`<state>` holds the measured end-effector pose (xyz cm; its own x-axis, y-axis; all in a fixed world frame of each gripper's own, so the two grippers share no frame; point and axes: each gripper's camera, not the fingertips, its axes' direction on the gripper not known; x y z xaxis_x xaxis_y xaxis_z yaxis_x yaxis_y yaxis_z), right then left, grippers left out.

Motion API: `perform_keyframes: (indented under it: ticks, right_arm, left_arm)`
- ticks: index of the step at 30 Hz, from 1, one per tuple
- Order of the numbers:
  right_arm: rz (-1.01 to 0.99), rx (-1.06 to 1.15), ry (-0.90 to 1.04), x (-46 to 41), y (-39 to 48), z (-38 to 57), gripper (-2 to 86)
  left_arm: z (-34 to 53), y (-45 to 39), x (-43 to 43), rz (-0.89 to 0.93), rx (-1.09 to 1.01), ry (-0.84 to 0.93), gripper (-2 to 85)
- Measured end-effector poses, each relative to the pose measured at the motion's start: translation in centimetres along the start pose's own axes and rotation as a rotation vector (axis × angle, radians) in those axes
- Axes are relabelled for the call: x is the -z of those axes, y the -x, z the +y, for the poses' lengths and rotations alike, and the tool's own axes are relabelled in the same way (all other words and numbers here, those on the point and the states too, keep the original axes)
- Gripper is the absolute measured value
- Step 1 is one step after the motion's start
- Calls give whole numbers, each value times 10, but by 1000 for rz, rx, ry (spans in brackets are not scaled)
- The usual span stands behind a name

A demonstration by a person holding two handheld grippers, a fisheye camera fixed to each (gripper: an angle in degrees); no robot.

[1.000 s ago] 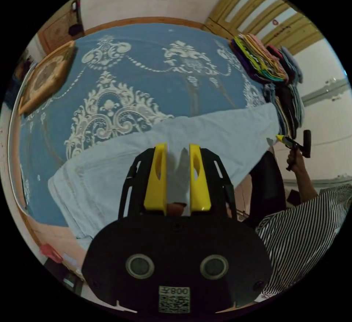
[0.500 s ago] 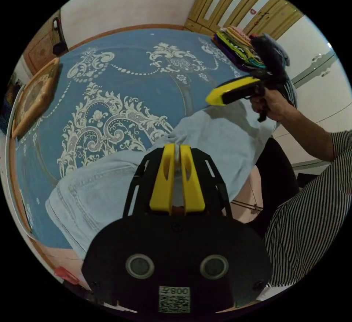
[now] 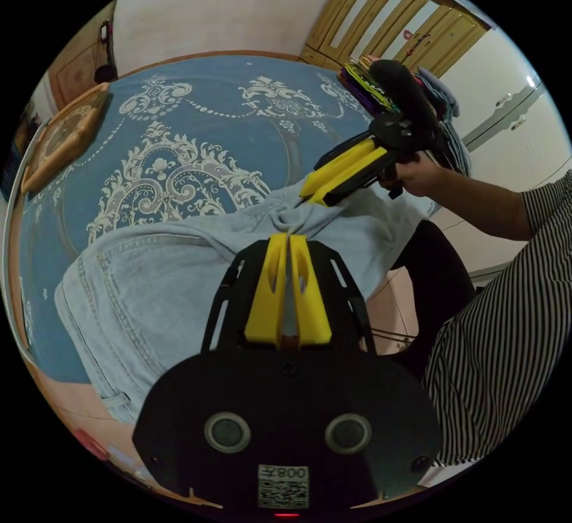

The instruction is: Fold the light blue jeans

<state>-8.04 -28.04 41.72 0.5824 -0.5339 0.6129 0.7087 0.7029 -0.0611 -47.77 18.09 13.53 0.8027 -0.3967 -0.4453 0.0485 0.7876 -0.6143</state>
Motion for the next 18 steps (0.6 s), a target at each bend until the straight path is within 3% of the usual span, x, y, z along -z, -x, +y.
perform_keyframes:
  ticks: [3,18]
  right_arm:
    - [99,43,34,-7,16,-35,80]
    - [229,147,19,-21,45,-168,56]
  left_arm:
    - [5,10,6,6,4,6,7]
    - [15,50,38,17,27,-33,5]
